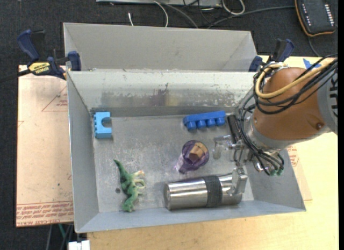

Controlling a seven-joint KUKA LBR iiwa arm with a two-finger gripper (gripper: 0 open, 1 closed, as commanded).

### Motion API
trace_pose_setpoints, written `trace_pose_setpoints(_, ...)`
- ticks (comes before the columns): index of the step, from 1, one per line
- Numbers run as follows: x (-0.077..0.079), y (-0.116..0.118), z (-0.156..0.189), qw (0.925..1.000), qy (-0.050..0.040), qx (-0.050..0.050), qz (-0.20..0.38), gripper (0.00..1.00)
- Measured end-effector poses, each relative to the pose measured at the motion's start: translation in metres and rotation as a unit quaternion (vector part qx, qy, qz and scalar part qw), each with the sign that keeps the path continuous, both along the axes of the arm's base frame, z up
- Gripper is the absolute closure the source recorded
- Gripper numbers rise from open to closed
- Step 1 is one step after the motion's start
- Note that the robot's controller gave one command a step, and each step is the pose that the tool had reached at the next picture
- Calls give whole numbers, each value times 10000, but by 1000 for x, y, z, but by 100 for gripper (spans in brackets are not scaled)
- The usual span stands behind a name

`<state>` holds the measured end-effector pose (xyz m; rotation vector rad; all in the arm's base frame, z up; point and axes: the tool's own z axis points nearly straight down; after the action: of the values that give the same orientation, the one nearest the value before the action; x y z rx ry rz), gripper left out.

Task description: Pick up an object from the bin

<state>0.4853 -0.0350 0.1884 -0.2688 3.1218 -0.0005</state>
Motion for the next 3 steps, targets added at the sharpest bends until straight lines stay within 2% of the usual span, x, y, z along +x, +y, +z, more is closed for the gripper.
trace_pose_setpoints(1, 34, 54, -42, 9972, 39, 26, -747, 0)
trace_pose_setpoints(2, 29, 58, -51, 9981, 13, 33, -610, 0)
trace_pose_setpoints(3, 2, 84, -1, 9996, 0, 41, -264, 0)
